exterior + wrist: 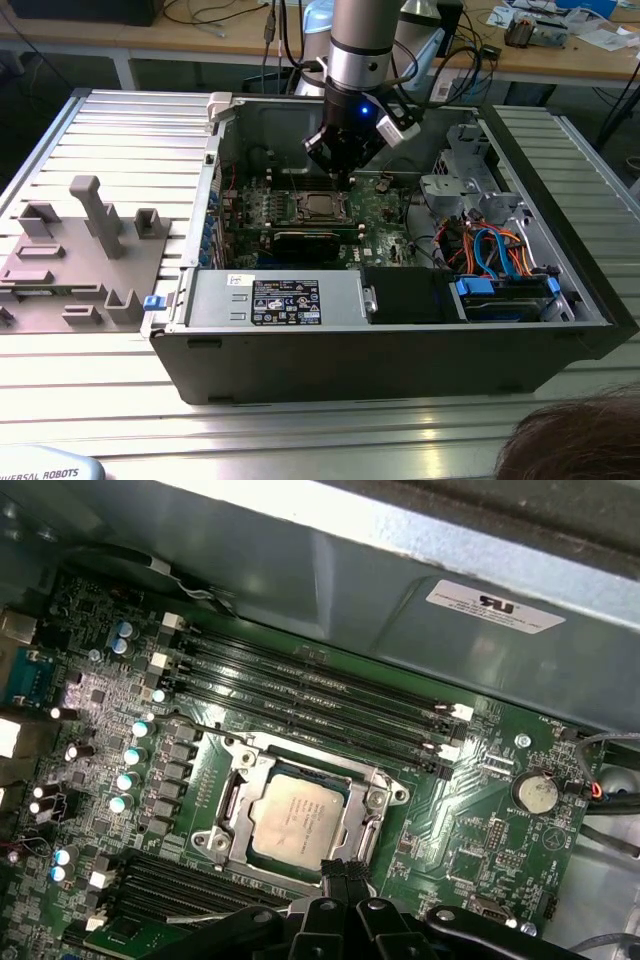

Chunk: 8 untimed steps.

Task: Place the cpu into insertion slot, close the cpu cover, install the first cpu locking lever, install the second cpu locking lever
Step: 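Install the first cpu locking lever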

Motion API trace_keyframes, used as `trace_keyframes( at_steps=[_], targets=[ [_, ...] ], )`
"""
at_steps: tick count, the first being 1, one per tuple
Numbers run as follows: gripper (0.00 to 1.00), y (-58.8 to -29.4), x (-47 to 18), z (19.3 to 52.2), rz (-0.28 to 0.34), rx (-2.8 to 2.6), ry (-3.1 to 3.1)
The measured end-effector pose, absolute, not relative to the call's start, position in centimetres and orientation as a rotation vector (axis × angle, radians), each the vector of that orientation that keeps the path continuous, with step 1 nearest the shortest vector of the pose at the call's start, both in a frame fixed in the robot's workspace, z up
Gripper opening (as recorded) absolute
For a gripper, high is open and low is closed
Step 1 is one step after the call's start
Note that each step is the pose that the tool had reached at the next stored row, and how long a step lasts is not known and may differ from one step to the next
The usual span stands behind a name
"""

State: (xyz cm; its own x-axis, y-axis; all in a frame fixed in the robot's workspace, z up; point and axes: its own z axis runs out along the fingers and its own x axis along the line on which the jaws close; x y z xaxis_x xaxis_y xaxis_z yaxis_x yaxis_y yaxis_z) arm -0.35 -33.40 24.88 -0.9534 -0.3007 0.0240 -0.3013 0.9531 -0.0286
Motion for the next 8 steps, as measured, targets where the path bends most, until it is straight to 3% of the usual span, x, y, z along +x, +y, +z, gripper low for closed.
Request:
trace_keyframes(
  at_steps=[8],
  targets=[
    [0.11, -33.4, -0.35, 24.88, 0.05, 0.489, -3.084]
  ],
)
